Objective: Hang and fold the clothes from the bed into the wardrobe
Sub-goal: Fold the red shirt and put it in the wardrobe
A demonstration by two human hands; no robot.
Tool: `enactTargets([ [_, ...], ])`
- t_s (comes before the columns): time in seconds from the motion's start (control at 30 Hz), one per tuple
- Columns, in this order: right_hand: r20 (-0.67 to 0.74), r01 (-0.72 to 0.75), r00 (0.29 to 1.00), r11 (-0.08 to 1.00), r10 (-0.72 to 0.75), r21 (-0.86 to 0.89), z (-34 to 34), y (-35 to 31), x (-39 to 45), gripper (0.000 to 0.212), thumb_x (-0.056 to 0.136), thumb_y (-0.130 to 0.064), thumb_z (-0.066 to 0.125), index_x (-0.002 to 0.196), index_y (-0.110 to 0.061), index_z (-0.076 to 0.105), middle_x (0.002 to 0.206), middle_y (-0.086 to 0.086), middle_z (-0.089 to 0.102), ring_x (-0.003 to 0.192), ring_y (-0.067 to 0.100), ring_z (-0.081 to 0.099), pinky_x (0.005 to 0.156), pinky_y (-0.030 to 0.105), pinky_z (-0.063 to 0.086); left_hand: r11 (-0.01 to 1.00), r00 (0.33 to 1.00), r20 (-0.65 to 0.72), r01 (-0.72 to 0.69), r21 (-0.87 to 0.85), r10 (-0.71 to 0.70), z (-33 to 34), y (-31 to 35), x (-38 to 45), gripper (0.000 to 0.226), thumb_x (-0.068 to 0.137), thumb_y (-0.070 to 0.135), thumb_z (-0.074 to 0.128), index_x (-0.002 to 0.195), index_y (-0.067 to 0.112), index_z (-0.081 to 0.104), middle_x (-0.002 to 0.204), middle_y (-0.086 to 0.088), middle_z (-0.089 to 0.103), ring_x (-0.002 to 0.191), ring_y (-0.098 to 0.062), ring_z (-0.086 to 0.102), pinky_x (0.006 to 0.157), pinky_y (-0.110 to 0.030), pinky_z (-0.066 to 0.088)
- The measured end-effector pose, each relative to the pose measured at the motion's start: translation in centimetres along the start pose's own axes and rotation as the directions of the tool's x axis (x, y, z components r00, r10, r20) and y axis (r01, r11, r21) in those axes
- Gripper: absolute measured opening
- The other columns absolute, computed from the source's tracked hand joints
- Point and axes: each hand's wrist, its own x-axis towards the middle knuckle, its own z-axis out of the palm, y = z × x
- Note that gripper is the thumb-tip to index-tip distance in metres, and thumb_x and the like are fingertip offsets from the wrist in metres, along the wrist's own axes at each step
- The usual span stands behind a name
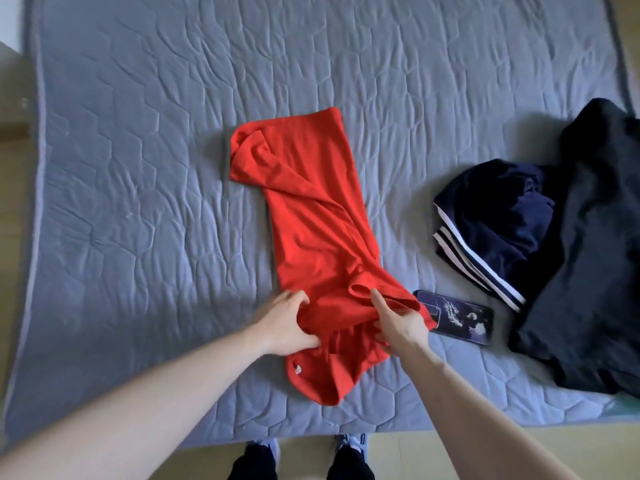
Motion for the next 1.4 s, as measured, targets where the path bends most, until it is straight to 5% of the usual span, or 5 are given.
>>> enactTargets([
  [0.43, -0.263, -0.061, 0.958, 0.978, 0.114, 0.201, -0.9, 4.1, 2.2, 0.026, 0.086, -0.030, 0.050, 0.094, -0.014, 0.069, 0.073, 0.010, 0.075, 0.070, 0.032, 0.075, 0.079, 0.053, 0.063, 0.936, 0.937, 0.026, -0.349, 0.054, 0.348, 8.5, 3.8, -3.4, 0.029, 0.085, 0.023, 0.049, 0.112, 0.027, 0.058, 0.104, 0.000, 0.070, 0.095, -0.033, 0.067, 0.077, -0.043, 0.052],
  [0.8, -0.311, 0.687, 0.595, 0.670, -0.741, -0.282, 1.4, -2.0, 0.2, 0.037, 0.078, -0.010, 0.068, 0.110, -0.021, 0.052, 0.106, -0.007, 0.050, 0.099, 0.023, 0.053, 0.089, 0.037, 0.044, 0.811, 0.791, -0.434, 0.131, -0.570, -0.432, -7.3, -3.2, 11.5, 0.038, 0.083, 0.035, 0.075, 0.114, 0.017, 0.062, 0.092, 0.005, 0.068, 0.099, -0.023, 0.067, 0.082, -0.028, 0.049],
  [1.07, 0.036, 0.539, 0.812, 0.723, -0.583, -0.432, 4.6, -4.6, 5.5, 0.043, 0.089, -0.025, 0.070, 0.130, -0.020, 0.057, 0.125, 0.006, 0.055, 0.116, 0.032, 0.055, 0.097, 0.044, 0.048, 0.313, 0.746, -0.198, 0.014, -0.950, -0.636, -16.1, -4.2, 19.7, 0.063, 0.077, 0.050, 0.085, 0.116, 0.005, 0.063, 0.101, -0.014, 0.074, 0.060, -0.015, 0.066, 0.043, -0.025, 0.053],
  [1.3, -0.093, 0.594, 0.768, 0.759, -0.634, -0.265, 4.0, -2.8, 5.7, 0.026, 0.091, -0.008, 0.067, 0.112, -0.023, 0.064, 0.107, -0.004, 0.056, 0.079, 0.006, 0.054, 0.081, 0.029, 0.044, 0.725, 0.423, -0.767, -0.298, -0.621, -0.483, -20.7, 0.4, 18.8, 0.021, 0.074, 0.034, 0.071, 0.087, 0.027, 0.057, 0.079, 0.015, 0.064, 0.079, -0.014, 0.066, 0.070, -0.013, 0.041],
  [1.4, -0.124, 0.593, 0.758, 0.756, -0.640, -0.276, 3.1, -1.9, 5.9, 0.021, 0.092, -0.006, 0.066, 0.107, -0.020, 0.066, 0.104, -0.003, 0.058, 0.084, 0.017, 0.060, 0.080, 0.030, 0.042, 0.709, 0.580, -0.755, -0.392, -0.587, -0.305, -22.9, 5.2, 20.2, 0.029, 0.071, 0.034, 0.078, 0.093, 0.027, 0.062, 0.076, 0.015, 0.068, 0.074, -0.007, 0.067, 0.076, -0.016, 0.053],
])
